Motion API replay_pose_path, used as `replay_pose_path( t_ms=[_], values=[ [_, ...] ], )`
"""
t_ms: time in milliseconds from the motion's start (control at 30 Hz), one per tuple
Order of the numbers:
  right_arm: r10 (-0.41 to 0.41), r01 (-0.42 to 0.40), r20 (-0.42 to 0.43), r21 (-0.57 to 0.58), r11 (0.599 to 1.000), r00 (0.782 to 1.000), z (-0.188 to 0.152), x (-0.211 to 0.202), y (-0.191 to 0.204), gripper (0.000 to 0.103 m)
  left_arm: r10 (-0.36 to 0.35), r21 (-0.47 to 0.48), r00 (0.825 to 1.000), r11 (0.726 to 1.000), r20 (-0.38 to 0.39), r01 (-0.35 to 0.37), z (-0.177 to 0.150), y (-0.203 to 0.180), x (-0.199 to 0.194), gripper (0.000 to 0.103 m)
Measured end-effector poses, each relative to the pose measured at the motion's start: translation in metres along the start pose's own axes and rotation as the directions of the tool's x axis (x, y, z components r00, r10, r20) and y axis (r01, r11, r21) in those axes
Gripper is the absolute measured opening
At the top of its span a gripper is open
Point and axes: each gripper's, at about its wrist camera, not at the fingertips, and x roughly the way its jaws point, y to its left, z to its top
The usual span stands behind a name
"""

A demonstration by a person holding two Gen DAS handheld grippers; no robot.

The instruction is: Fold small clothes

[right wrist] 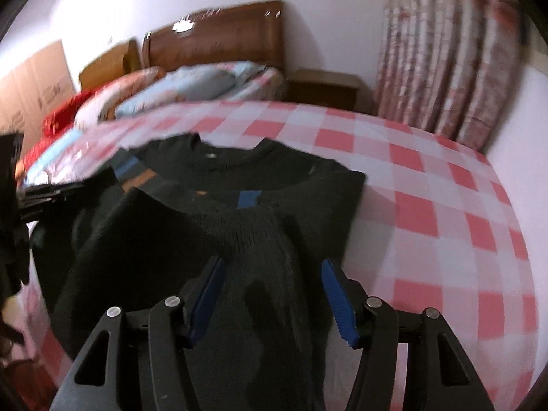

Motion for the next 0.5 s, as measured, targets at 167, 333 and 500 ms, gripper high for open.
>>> replay_pose_path(
  t_ms=[167, 333, 500],
  values=[
    [-0.027, 0.026, -0.043, -0.034, 0.999, 0.999, 0.009, 0.025, 0.005, 0.103, -0.007, 0.025, 1.0, 1.0, -0.002, 0.007, 0.001, -0.001, 0.011, 0.036],
    [-0.046, 0.046, 0.015, -0.008, 0.999, 0.999, -0.002, 0.021, 0.006, 0.046, -0.092, -0.04, 0.996, 0.995, 0.014, 0.093, -0.002, 0.013, 0.014, 0.038],
    [-0.137, 0.136, -0.006, -0.07, 0.988, 0.991, 0.0, 0.012, 0.02, 0.0, -0.133, -0.067, 0.991, 0.989, 0.007, 0.133, -0.001, 0.019, 0.013, 0.035]
  ],
)
